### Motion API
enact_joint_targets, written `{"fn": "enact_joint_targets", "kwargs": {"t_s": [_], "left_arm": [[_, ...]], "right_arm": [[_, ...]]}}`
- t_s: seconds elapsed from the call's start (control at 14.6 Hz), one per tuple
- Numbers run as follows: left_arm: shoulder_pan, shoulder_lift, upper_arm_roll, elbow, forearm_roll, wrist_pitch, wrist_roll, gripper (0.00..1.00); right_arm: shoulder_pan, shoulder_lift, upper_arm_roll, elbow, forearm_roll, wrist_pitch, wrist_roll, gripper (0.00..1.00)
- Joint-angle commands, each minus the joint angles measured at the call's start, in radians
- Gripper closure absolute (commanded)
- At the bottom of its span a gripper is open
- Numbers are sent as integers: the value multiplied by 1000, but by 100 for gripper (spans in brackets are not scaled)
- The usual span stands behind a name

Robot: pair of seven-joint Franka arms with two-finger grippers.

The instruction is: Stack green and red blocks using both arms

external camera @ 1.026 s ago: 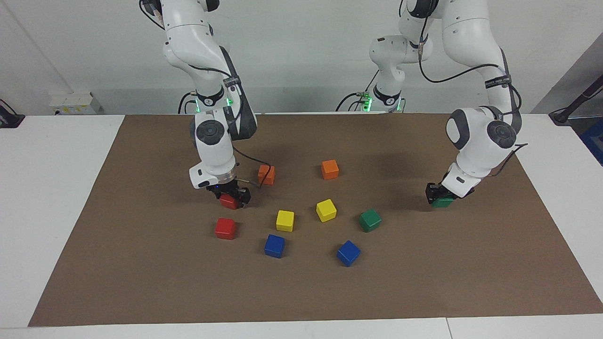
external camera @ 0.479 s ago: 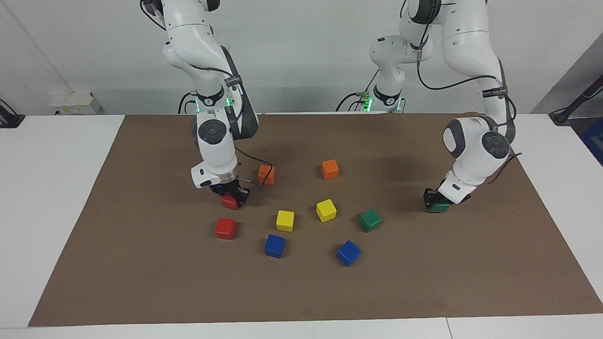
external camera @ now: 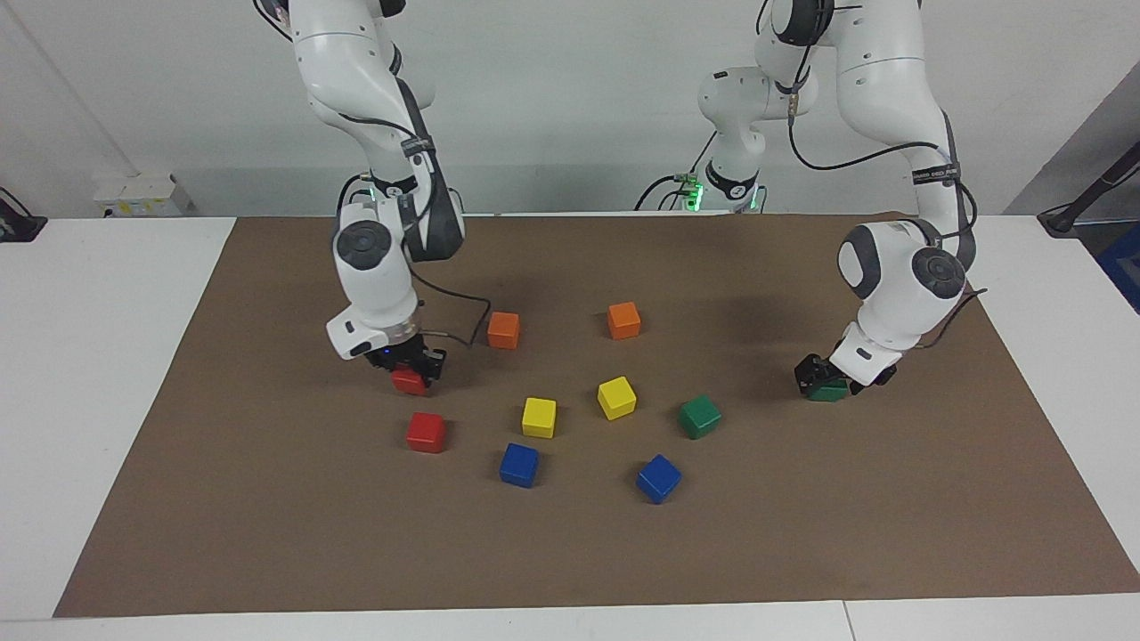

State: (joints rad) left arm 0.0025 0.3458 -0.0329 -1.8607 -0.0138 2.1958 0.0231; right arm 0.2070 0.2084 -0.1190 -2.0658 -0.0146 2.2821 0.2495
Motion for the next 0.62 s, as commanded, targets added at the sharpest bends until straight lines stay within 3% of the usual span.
{"fn": "enact_joint_targets", "kwargs": {"t_s": [0.0, 0.27, 0.41, 0.55], "left_arm": [[-100, 83, -2, 242, 12, -149, -341, 0], [-249, 206, -1, 443, 5, -215, -706, 0], [-294, 223, 1, 442, 33, -177, -798, 0], [-315, 211, 1, 375, 63, -118, -845, 0]], "right_arm": [[-150, -49, 12, -20, 5, -20, -237, 100], [-208, -23, 10, -20, 5, 39, -254, 100], [-227, 11, 10, -19, 5, 59, -271, 100], [-238, 54, 10, -11, 5, 97, -280, 100]]}}
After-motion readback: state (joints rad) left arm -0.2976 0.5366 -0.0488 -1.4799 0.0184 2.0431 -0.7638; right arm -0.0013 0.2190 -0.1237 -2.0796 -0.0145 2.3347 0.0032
